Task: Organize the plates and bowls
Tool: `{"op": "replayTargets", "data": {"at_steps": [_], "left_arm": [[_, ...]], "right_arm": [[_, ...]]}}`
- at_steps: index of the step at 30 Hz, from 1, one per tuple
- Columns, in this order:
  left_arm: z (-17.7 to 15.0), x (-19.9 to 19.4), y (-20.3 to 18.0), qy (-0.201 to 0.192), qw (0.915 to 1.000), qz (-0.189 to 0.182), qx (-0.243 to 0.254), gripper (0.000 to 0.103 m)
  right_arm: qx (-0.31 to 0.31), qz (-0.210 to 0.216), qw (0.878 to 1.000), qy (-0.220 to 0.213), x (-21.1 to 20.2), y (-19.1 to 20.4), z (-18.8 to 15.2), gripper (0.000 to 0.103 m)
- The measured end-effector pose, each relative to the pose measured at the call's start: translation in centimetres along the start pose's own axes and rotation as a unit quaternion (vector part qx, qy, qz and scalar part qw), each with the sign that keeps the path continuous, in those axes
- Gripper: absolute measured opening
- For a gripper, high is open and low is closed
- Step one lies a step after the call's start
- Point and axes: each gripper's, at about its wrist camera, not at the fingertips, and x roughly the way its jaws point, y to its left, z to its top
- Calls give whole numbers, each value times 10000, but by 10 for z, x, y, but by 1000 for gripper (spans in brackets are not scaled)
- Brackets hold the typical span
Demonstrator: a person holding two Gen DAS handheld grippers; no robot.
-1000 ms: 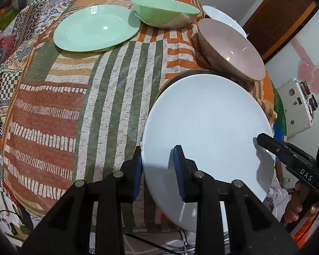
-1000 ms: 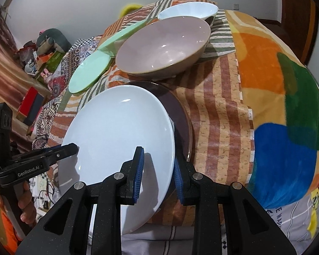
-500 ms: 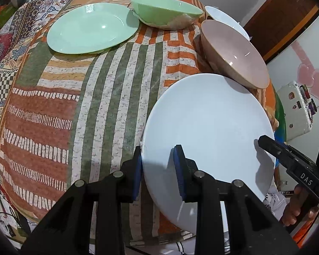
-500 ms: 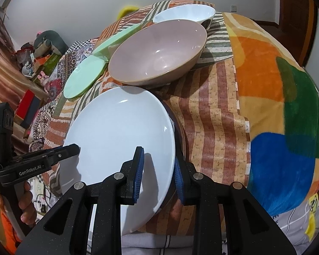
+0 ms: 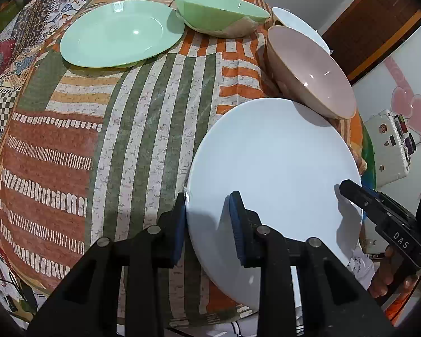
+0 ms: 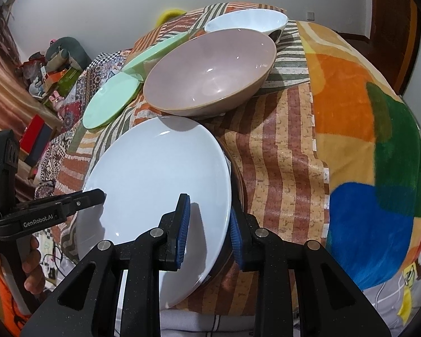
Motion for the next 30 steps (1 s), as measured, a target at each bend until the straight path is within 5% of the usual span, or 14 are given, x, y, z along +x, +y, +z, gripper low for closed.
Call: {"op": "replayTargets", "data": {"at_steps": [8,13,20,30], "left_arm": [[7,-21,6,-281,9996,17,-80,29],[10,-49,5,-688,9976,49,1,35],[15,-74,18,-1045,9941,293,36,43],[29,-78,85,-1200,9892,648,-531,43]], "right_arm": [[-170,-529,9981,-272,-13,-2,6,26],[-75,-474,9978,-456,-27,-7,16,27],[-316,-116,9978,-567,-29,20,30,36],[-948,434,9936,-426,15,92,68,39]]}}
